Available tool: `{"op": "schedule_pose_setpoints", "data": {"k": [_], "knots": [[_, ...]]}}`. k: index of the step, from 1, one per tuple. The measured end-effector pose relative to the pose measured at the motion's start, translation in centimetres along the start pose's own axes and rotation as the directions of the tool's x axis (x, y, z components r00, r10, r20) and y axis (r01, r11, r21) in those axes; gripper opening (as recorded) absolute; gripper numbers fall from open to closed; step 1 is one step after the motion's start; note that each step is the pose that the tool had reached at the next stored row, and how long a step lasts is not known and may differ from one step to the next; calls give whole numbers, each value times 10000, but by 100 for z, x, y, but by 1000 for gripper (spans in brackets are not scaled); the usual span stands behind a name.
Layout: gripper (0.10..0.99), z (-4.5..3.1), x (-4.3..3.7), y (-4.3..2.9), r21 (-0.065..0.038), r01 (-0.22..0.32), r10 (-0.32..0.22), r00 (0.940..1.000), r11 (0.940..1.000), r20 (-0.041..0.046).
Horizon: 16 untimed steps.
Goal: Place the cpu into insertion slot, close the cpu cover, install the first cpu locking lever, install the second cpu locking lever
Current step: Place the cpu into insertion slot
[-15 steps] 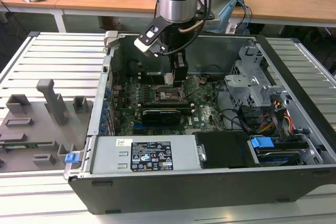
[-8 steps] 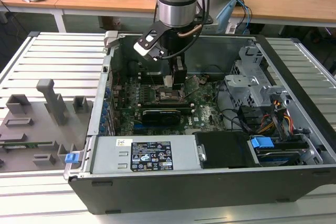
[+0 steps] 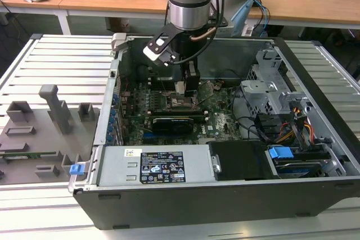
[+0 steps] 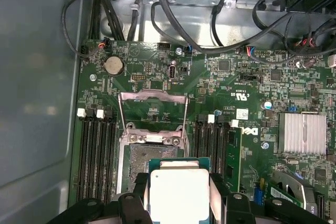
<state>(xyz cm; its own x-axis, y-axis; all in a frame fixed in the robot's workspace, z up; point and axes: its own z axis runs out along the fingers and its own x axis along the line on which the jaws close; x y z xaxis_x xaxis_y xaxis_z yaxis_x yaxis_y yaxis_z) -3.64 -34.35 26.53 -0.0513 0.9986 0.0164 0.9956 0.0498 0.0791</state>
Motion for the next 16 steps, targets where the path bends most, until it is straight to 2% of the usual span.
{"op": "schedule_pose_setpoints", "data": {"k": [12,16], "knots": [[541,26,0,-7,1,-12,12,10000,10000,0],[541,62,3,-12,-4,-273,273,9996,9996,21]]}}
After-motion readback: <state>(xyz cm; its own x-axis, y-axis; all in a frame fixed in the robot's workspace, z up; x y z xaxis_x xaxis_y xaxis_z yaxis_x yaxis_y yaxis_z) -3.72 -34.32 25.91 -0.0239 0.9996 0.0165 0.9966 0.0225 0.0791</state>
